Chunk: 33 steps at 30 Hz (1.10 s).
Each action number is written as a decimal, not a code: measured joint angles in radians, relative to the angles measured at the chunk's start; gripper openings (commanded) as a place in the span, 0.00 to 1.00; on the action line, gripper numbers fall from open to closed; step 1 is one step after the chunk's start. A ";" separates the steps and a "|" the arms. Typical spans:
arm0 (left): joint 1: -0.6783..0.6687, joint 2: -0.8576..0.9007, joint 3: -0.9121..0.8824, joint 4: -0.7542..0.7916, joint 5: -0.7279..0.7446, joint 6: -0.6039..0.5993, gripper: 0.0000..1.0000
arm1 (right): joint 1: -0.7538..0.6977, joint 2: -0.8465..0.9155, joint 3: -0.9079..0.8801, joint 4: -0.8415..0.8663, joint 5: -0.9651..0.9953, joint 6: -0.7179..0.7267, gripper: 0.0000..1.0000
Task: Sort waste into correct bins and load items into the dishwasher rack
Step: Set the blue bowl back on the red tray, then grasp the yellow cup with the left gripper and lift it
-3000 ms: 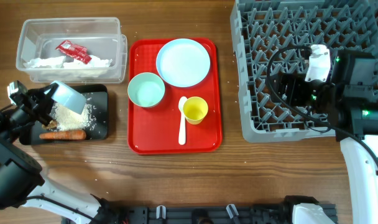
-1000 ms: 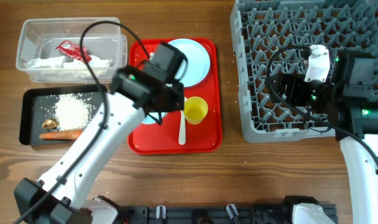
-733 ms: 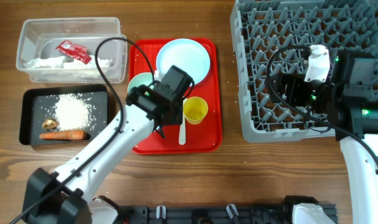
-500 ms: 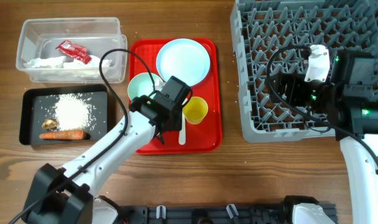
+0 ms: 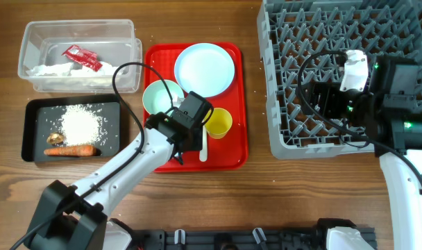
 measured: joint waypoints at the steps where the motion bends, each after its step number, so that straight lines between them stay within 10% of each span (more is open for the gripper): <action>1: 0.000 0.000 0.000 0.011 0.008 -0.008 0.53 | 0.000 0.000 0.000 0.001 -0.006 0.000 1.00; 11: 0.003 0.006 0.181 0.081 0.051 0.043 0.62 | 0.000 0.000 0.000 0.086 -0.090 0.000 1.00; 20: 0.007 0.185 0.182 0.143 0.093 0.116 0.06 | 0.000 0.000 0.000 0.056 -0.097 0.000 1.00; 33: 0.106 0.121 0.328 0.048 0.361 0.121 0.04 | 0.000 0.000 0.000 0.058 -0.117 0.000 1.00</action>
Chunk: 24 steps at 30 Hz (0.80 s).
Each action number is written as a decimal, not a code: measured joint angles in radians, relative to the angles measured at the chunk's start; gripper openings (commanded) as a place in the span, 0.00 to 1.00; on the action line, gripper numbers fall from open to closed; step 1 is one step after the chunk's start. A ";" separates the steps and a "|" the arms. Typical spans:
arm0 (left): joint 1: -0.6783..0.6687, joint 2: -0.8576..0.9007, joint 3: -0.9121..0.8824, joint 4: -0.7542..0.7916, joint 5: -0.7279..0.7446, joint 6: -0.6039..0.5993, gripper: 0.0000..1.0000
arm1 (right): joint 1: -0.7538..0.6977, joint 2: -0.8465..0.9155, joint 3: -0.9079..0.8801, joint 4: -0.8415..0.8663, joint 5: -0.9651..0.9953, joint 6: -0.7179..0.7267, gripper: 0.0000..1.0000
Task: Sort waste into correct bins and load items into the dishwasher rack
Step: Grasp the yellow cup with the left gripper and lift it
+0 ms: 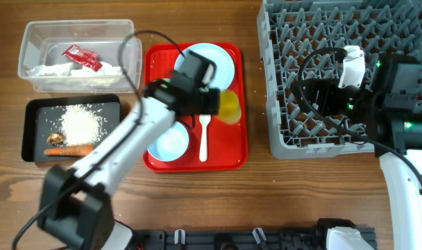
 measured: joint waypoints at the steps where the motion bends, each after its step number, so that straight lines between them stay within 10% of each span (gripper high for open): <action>1: 0.045 -0.022 0.021 -0.003 0.081 0.001 0.04 | 0.000 0.000 0.000 0.006 -0.012 0.000 1.00; 12: 0.359 -0.058 0.039 0.180 0.992 0.000 0.04 | 0.017 0.082 0.000 0.307 -0.474 0.024 0.99; 24: 0.349 -0.058 0.039 0.261 1.136 0.000 0.04 | 0.215 0.196 0.000 0.523 -0.691 0.112 0.86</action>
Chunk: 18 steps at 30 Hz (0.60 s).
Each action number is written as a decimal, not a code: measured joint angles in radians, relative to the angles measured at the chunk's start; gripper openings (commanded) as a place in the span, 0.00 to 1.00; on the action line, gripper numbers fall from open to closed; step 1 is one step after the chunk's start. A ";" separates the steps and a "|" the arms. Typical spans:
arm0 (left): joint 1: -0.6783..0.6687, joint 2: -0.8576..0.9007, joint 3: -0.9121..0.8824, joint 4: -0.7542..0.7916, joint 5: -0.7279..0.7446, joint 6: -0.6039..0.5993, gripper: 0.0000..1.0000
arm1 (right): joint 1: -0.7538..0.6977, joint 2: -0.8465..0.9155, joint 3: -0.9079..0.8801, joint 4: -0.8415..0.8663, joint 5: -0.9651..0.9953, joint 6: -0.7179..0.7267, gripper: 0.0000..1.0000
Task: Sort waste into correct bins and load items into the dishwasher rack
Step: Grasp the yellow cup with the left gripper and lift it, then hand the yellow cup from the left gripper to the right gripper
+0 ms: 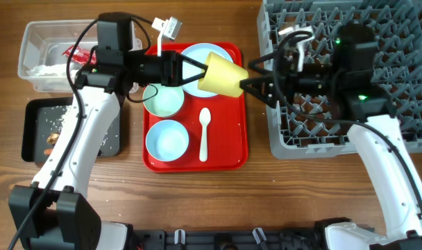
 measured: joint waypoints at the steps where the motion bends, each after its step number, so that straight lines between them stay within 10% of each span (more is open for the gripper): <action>1: 0.000 0.000 0.000 0.006 0.002 0.000 0.04 | 0.017 0.005 0.000 0.010 -0.004 0.004 0.85; 18: -0.005 0.000 0.000 0.097 0.020 -0.056 0.04 | 0.102 0.021 0.000 0.093 -0.002 0.062 0.76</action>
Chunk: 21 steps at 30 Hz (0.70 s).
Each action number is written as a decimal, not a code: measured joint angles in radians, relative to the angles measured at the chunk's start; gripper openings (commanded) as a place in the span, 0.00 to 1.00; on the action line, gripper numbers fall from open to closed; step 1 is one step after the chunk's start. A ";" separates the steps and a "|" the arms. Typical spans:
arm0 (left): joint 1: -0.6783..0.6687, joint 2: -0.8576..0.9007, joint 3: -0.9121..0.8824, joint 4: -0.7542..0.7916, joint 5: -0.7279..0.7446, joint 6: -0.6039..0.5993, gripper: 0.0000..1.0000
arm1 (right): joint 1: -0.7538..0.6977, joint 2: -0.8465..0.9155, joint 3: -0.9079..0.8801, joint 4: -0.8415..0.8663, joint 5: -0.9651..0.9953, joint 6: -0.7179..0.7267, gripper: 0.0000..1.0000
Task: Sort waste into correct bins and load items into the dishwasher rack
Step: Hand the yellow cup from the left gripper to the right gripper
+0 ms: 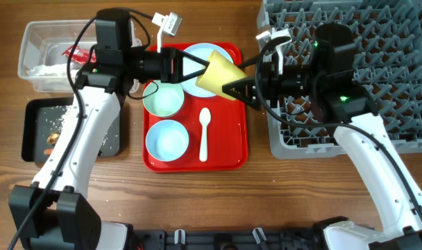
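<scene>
A yellow cup (220,73) hangs on its side above the red tray (233,149). My left gripper (199,70) is shut on its left end. From the right, my right gripper (234,85) reaches in, open, with its fingers straddling the cup's other end. On the tray lie a white plate (197,55), a green bowl (162,99), a blue bowl (167,139) and a white spoon (204,132). The grey dishwasher rack (391,42) stands at the right, partly under the right arm.
A clear bin (41,48) with a red wrapper (79,54) and white scraps sits at the back left. In front of it is a black tray (34,132) with rice; the left arm covers part of it.
My right gripper has moved left, from just off the cup's end to straddling it. The cup and my left gripper have shifted slightly up and left.
My left gripper was low on the tray beside the upright yellow cup while the right arm rested over the rack. Then the left held the cup above the tray. Later it held the cup sideways toward the right gripper, which now surrounds the cup's end.
</scene>
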 measured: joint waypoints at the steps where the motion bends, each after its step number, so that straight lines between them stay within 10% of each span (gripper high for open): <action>1: -0.002 0.000 0.000 0.002 -0.001 0.000 0.04 | 0.000 0.000 0.000 0.000 0.000 0.000 0.80; 21: -0.040 0.006 0.000 0.013 -0.037 -0.022 0.04 | -0.037 0.000 0.000 -0.019 -0.005 0.003 0.67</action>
